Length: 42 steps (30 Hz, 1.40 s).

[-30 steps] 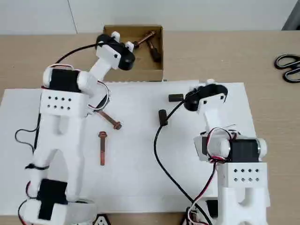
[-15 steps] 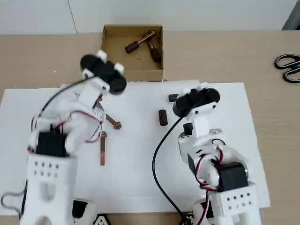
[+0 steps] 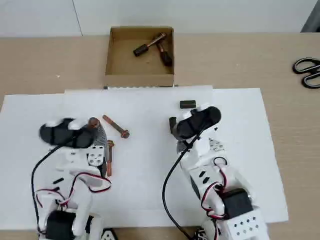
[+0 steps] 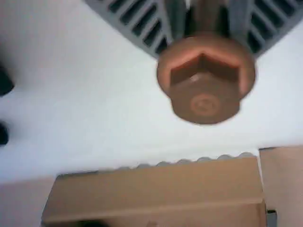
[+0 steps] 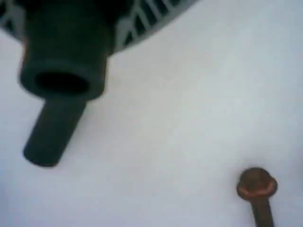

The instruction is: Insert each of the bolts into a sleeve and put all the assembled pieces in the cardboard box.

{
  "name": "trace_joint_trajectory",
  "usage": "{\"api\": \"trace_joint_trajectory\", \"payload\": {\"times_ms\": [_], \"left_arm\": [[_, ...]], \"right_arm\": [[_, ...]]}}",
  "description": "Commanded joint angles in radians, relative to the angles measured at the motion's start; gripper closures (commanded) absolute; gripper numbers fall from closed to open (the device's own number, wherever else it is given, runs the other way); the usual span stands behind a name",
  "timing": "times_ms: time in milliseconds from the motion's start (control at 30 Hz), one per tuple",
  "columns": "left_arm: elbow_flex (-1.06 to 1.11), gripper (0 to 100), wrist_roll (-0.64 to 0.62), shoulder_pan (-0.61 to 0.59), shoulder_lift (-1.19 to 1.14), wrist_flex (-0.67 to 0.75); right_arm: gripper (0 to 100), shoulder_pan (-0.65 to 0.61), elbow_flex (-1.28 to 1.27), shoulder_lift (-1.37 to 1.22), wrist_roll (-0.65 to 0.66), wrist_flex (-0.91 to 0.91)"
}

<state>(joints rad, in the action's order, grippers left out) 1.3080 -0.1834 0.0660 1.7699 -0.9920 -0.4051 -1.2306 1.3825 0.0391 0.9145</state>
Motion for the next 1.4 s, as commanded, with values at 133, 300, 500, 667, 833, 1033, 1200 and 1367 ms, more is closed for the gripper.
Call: {"api": "trace_joint_trajectory", "payload": {"times_ms": [133,300,500,667,833,1033,1200,1367], "left_arm": [[-0.010,99,-0.370,0.006,0.038,0.061],[0.036,99,-0.503,0.006,0.040,0.063],[0.047,99,-0.660,0.008,0.040,0.068],[0.047,99,-0.695,0.035,0.040,0.074],[0.047,99,-0.723,0.140,0.040,0.072],[0.058,99,-0.730,0.229,0.040,0.075],[0.059,99,-0.727,0.230,0.038,0.071],[0.061,99,-0.686,0.232,0.035,0.069]], "right_arm": [[99.6,-0.160,-0.190,0.108,-0.011,-0.231],[99.6,-0.294,-0.327,0.262,-0.008,-0.288],[99.6,-0.363,-0.430,0.440,-0.003,-0.286],[99.6,-0.363,-0.437,0.417,-0.003,-0.288],[99.6,-0.364,-0.437,0.417,-0.003,-0.288],[99.6,-0.420,-0.436,0.417,-0.003,-0.286],[99.6,-0.437,-0.443,0.417,-0.002,-0.286],[99.6,-0.440,-0.448,0.417,0.077,-0.286]]}}
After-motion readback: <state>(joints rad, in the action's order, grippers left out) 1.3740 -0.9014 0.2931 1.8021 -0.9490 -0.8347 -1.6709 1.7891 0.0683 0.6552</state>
